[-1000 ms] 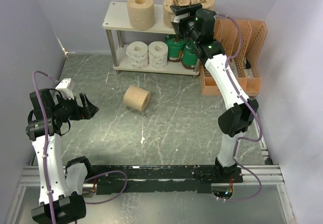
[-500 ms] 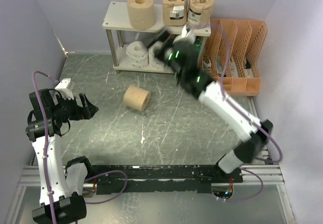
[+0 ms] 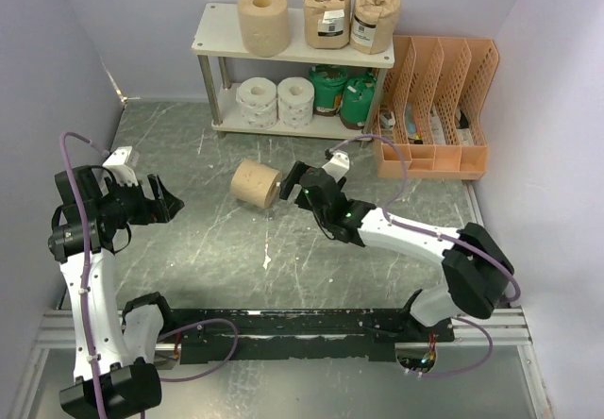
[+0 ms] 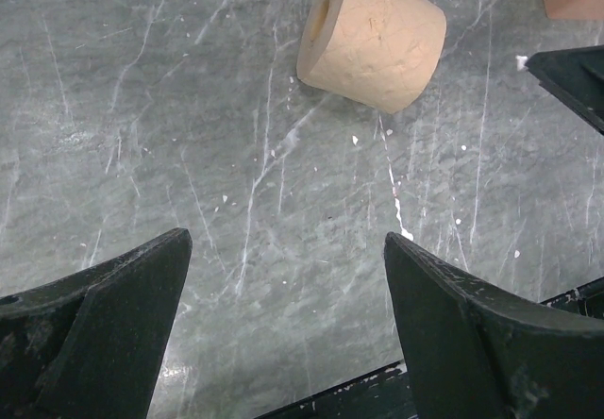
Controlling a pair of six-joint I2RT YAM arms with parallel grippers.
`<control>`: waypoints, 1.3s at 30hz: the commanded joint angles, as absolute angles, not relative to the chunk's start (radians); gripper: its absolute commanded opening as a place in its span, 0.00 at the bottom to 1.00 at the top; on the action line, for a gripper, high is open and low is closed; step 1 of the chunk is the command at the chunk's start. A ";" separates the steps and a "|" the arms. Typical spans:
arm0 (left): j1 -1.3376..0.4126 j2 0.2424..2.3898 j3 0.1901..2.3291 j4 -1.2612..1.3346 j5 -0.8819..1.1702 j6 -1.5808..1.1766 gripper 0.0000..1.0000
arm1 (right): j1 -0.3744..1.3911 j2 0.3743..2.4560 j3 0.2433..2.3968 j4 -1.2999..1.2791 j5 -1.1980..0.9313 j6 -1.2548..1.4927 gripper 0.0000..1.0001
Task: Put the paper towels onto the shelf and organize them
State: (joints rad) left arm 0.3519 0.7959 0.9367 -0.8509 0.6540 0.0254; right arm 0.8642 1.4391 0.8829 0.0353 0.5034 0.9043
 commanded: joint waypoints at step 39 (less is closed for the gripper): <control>0.363 0.779 0.930 -0.847 0.675 0.032 0.95 | 0.870 1.802 1.455 0.014 0.379 0.506 0.00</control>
State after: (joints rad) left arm 0.3519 0.7891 0.9337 -0.8505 0.6552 0.0257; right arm 0.8402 1.8736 1.2224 0.1741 0.3660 0.8192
